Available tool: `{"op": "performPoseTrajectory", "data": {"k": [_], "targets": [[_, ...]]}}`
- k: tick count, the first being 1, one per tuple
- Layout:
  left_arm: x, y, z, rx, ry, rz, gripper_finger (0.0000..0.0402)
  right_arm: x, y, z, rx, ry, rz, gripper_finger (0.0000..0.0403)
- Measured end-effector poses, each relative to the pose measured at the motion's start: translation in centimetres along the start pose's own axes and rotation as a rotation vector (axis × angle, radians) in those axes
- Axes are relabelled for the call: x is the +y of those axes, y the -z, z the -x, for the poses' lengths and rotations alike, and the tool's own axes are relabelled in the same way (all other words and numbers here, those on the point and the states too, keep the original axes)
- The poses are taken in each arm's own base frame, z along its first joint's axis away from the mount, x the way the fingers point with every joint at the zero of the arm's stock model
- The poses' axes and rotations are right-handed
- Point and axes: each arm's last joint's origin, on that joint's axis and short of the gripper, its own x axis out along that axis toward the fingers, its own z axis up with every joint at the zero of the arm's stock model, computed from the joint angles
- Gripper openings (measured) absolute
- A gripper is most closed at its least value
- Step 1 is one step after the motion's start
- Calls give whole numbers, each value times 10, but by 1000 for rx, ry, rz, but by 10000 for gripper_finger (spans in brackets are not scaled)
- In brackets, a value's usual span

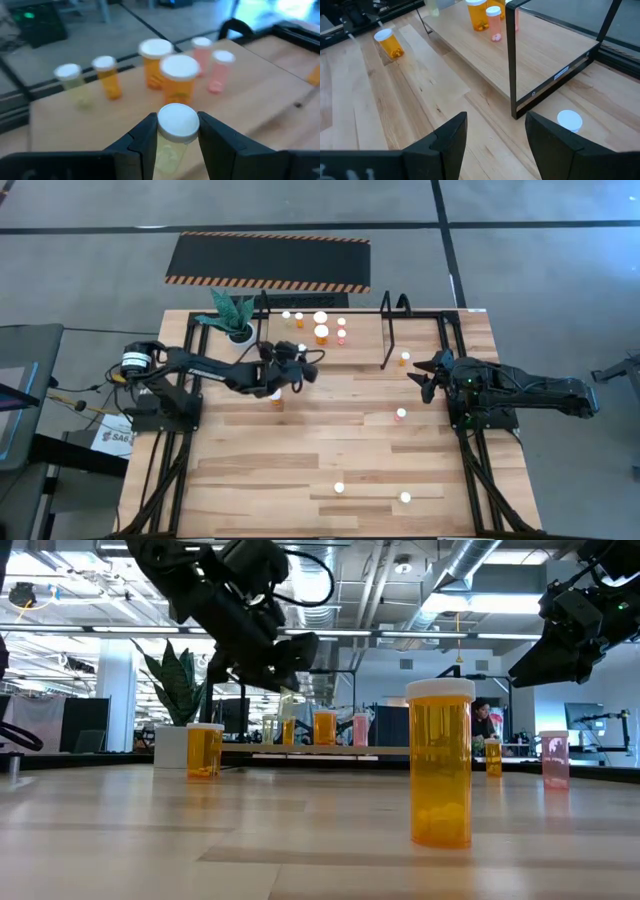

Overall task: Pick and place medicine bottles onto shelf by color
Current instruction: Put the left yellow pill bottle on the shelf aligned with the other yellow pill bottle

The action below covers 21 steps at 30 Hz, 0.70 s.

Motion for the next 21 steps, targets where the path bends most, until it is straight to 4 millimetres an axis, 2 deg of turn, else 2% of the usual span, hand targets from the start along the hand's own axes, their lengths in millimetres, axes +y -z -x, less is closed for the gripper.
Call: {"op": "performPoseTrajectory", "data": {"k": [6,12,21], "targets": [[12,11,-1,-60,-138,92,113,0,0,0,0,0,1,225],[24,26,-1,-119,-195,180,113,0,0,0,0,0,0,225],[23,26,-1,-124,-191,222,113,0,0,0,0,0,1,225]]}}
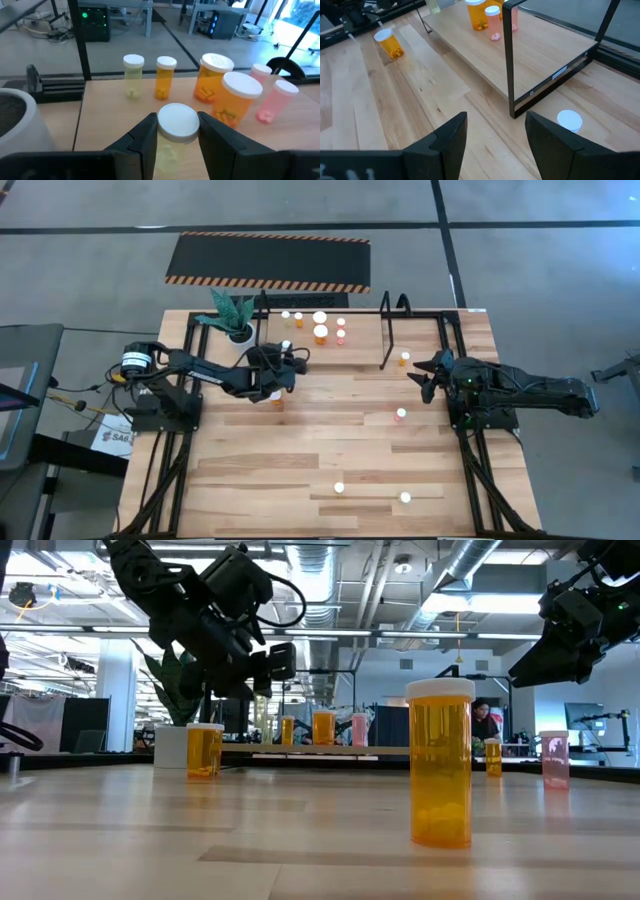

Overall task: Pick and place medicine bottles onto shelf by color
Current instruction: Put the left yellow pill bottle on the shelf aligned with the other yellow pill bottle

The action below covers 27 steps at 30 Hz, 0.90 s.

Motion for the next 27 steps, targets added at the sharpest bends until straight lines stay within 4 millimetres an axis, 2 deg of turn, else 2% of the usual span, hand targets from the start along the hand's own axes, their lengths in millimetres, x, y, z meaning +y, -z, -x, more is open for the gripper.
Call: {"op": "performPoseTrajectory", "data": {"k": [7,15,27], "targets": [[0,1,1,-6,-5,9,113,0,0,0,0,0,0,225],[-11,29,-1,-33,-13,-22,113,0,0,0,0,0,0,225],[-15,31,-3,-32,-9,-55,113,0,0,0,0,0,0,225]]}}
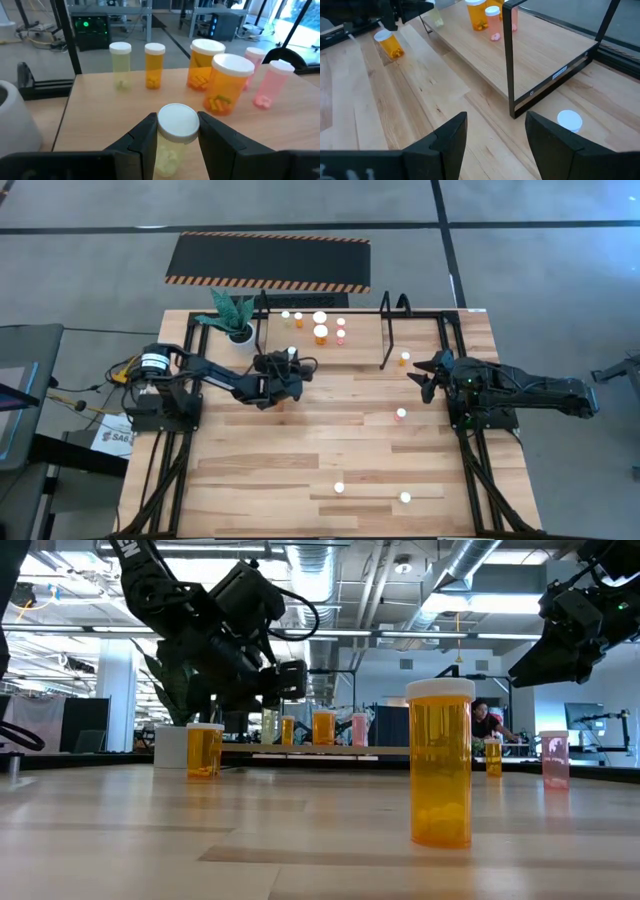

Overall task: Pick and place medicine bottles onto shelf by color
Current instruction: Put the left yellow pill bottle on the shelf aligned with the other yellow pill bottle

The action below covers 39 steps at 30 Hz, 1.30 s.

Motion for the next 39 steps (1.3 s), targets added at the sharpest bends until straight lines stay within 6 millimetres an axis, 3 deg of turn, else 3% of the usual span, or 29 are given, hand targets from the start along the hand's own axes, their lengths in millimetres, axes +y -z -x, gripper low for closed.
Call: {"op": "performPoseTrajectory", "data": {"k": [16,24,35,39], "targets": [[0,5,-3,16,6,-11,114,0,0,0,0,0,0,225],[-1,6,-4,25,9,-43,156,0,0,0,0,0,0,225],[-19,-14,-5,-23,6,-145,201,0,0,0,0,0,0,225],[-26,-31,-2,-43,21,-209,206,0,0,0,0,0,0,225]]}}
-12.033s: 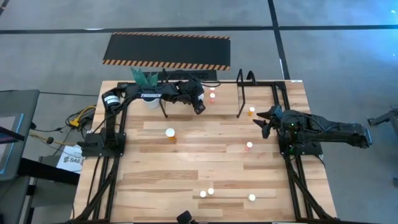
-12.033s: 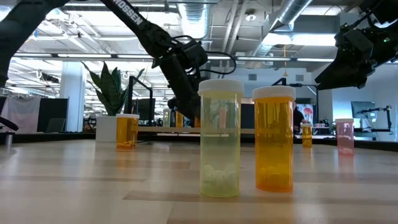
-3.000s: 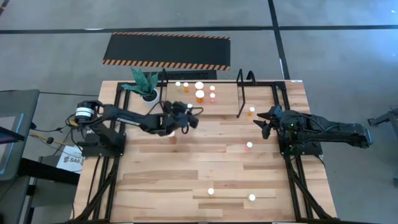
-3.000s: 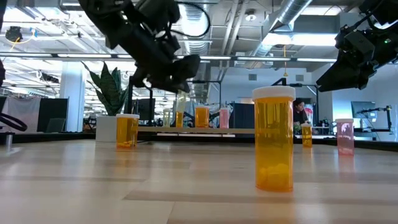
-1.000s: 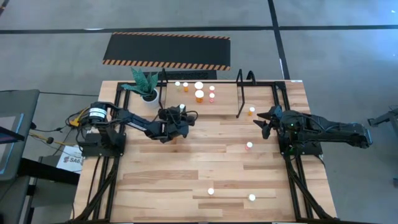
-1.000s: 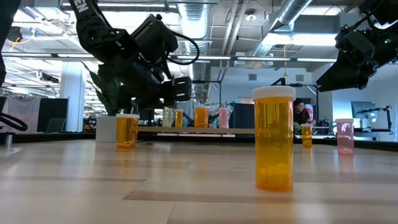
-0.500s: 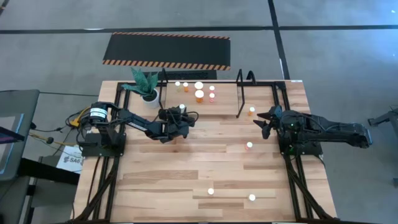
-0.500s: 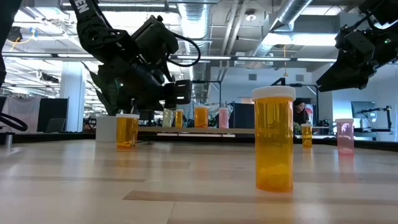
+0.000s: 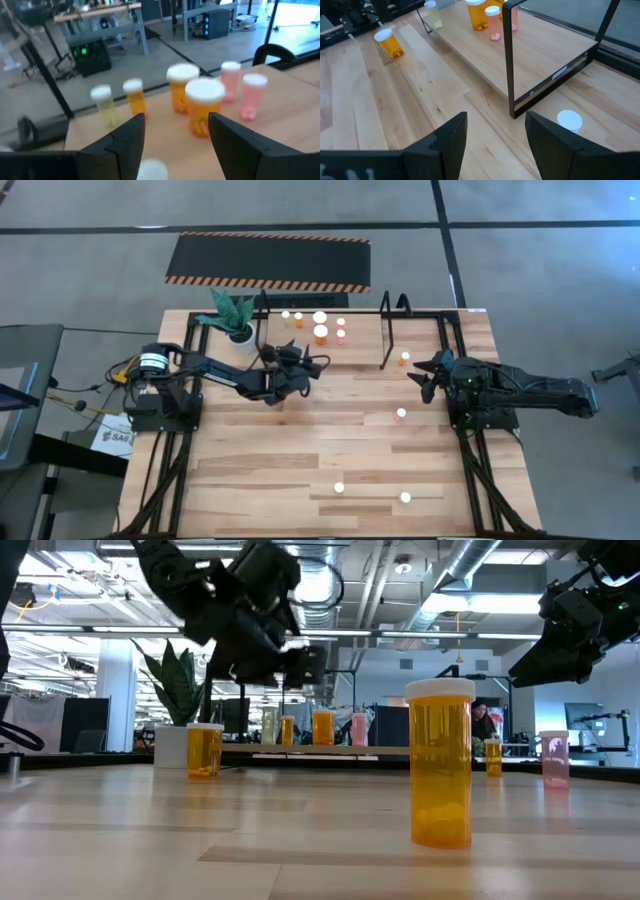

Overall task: Pick and place medicine bottles onto shelf by color
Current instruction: Put the left yellow pill bottle on the shelf aligned with the other yellow pill bottle

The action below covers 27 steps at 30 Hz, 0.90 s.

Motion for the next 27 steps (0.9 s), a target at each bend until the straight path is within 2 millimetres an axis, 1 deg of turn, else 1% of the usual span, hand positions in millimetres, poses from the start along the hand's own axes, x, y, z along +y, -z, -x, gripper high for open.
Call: {"op": "performPoseTrajectory", "data": {"k": [4,6,8,11,14,16,18,22,27], "targets": [[0,-26,6,-29,27,-74,207,0,0,0,0,-1,0,225],[1,-43,10,-31,78,-113,207,0,0,0,0,-1,0,225],[5,-64,13,-13,165,-159,207,0,0,0,0,-1,0,225],[18,-97,13,97,353,-243,207,0,0,0,0,-1,0,225],[31,-118,10,296,552,-335,206,0,0,0,2,0,1,225],[40,-124,6,409,645,-430,206,0,0,0,0,0,0,225],[46,-126,3,464,721,-523,206,0,0,0,1,0,0,225],[56,-117,-1,547,812,-673,206,0,0,0,1,0,1,225],[63,-111,0,580,864,-857,206,0,0,0,1,0,1,225]]}}
